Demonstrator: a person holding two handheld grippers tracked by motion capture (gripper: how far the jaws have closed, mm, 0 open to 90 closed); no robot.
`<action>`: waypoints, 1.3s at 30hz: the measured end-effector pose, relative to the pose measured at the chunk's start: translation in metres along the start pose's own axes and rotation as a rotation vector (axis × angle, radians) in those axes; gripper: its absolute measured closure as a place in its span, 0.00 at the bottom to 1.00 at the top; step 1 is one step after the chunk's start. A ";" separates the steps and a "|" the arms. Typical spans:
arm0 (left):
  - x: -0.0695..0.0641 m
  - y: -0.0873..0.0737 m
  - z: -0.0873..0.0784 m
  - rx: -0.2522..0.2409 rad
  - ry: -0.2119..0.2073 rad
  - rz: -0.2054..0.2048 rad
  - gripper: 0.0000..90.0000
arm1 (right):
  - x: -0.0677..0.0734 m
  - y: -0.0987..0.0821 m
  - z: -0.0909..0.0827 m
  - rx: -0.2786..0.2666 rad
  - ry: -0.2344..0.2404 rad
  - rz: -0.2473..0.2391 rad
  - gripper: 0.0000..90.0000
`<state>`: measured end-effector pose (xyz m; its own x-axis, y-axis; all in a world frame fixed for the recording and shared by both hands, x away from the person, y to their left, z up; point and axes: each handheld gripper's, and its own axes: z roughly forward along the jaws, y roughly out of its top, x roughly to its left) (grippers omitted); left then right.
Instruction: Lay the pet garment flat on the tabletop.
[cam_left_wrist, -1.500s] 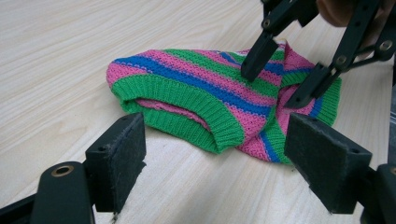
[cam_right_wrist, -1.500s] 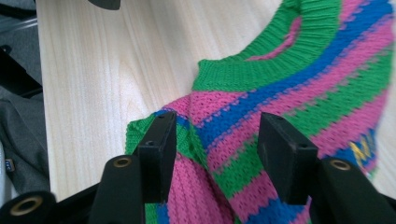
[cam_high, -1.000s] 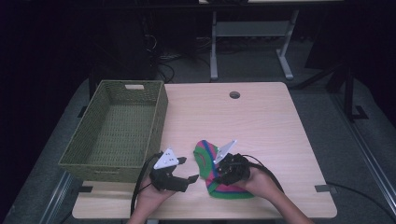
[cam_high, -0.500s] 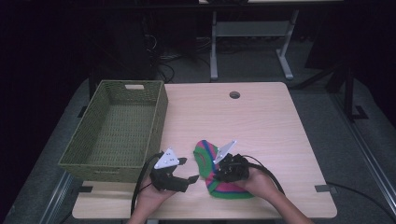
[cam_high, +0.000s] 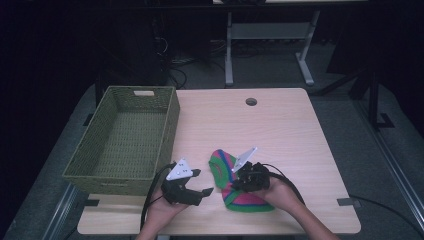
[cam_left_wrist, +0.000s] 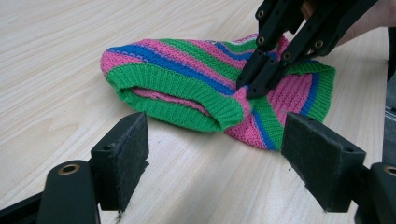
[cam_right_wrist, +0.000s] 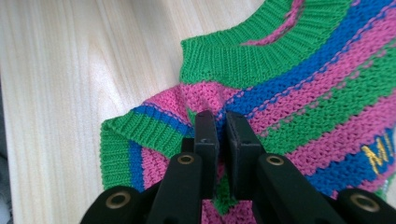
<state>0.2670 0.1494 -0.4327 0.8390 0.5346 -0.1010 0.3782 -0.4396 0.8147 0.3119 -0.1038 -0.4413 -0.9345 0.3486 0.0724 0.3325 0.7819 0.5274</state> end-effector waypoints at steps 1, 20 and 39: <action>0.000 0.000 0.000 0.000 0.000 0.002 0.26 | 0.000 0.000 -0.003 -0.009 -0.005 -0.002 0.93; 0.000 0.004 0.003 0.008 -0.032 0.001 0.26 | -0.003 -0.005 -0.051 -0.139 0.015 0.045 0.94; 0.014 0.010 0.023 0.052 -0.030 -0.007 0.29 | -0.011 -0.026 -0.083 -0.234 0.090 0.006 0.94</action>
<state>0.2917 0.1363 -0.4392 0.8472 0.5163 -0.1248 0.4036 -0.4729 0.7832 0.3031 -0.1710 -0.3852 -0.9437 0.2970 0.1460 0.3094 0.6355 0.7074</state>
